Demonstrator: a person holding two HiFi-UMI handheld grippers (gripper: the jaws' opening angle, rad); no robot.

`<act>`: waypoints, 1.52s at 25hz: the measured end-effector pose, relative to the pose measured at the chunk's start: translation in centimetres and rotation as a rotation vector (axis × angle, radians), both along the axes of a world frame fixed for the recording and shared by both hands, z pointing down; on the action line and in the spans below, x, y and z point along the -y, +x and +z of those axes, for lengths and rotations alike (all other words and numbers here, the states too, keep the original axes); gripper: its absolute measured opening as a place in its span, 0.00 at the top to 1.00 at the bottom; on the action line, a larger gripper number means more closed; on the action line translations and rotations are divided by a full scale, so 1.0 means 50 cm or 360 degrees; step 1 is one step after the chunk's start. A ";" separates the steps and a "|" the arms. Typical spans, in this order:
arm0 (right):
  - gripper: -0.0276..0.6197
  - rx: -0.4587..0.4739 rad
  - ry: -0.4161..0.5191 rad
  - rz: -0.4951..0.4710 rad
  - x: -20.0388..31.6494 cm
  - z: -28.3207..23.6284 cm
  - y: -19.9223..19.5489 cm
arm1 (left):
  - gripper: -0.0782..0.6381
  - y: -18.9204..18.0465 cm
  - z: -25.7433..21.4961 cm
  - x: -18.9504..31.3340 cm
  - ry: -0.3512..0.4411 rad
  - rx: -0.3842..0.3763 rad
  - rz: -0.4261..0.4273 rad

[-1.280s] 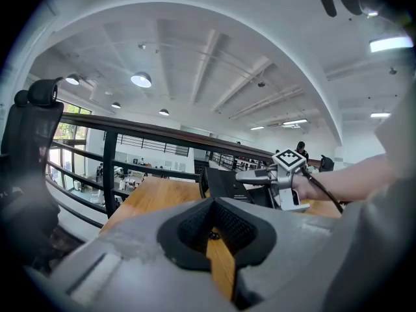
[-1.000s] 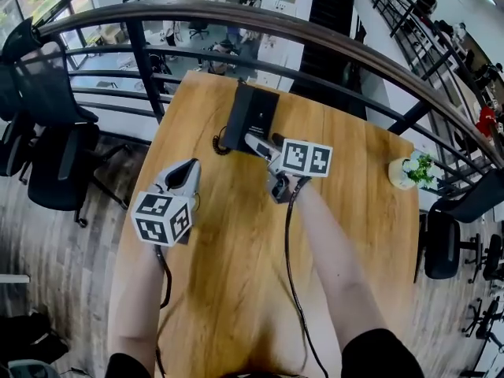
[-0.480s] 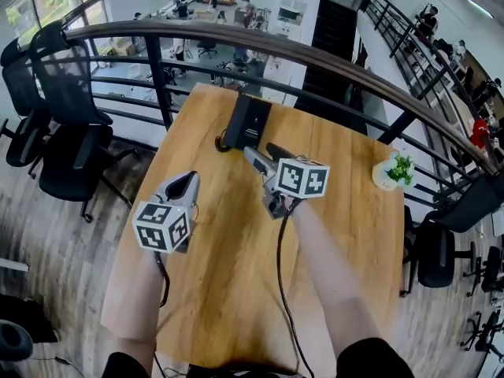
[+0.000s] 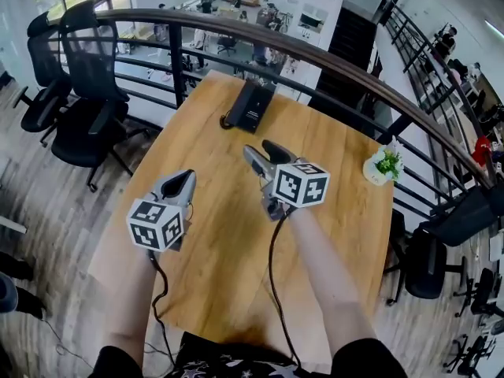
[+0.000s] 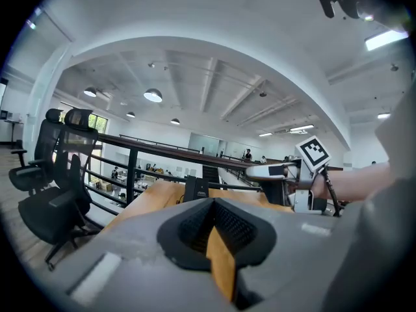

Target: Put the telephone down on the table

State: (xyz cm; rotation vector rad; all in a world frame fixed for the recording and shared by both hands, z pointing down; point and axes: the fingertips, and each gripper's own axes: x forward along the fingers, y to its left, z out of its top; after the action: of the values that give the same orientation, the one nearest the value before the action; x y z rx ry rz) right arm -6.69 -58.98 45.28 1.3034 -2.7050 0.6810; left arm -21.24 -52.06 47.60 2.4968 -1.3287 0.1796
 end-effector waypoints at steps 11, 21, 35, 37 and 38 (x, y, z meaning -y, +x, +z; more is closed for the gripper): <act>0.72 0.0017 0.0047 -0.0045 -0.237 -0.020 0.022 | 0.89 0.001 -0.013 -0.243 0.0014 0.0010 -0.0095; 0.85 0.0135 0.0065 -0.0150 -0.462 -0.030 0.060 | 0.89 0.050 -0.012 -0.492 -0.0029 -0.0138 -0.0279; 0.96 0.0008 0.0208 -0.0445 -0.815 -0.084 0.128 | 0.89 0.105 -0.021 -0.859 -0.0049 -0.0122 -0.0502; 0.96 0.0000 0.0236 -0.0446 -0.843 -0.084 0.145 | 0.89 0.109 -0.026 -0.894 -0.0033 -0.0120 -0.0539; 0.96 -0.0003 0.0246 -0.0448 -0.858 -0.080 0.151 | 0.89 0.112 -0.028 -0.910 -0.0027 -0.0132 -0.0560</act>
State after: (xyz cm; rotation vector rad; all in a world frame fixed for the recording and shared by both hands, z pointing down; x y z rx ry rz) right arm 0.88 -16.10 41.27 0.9167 -2.9073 0.4492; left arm -15.66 -6.56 46.21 2.1844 -1.6916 0.0079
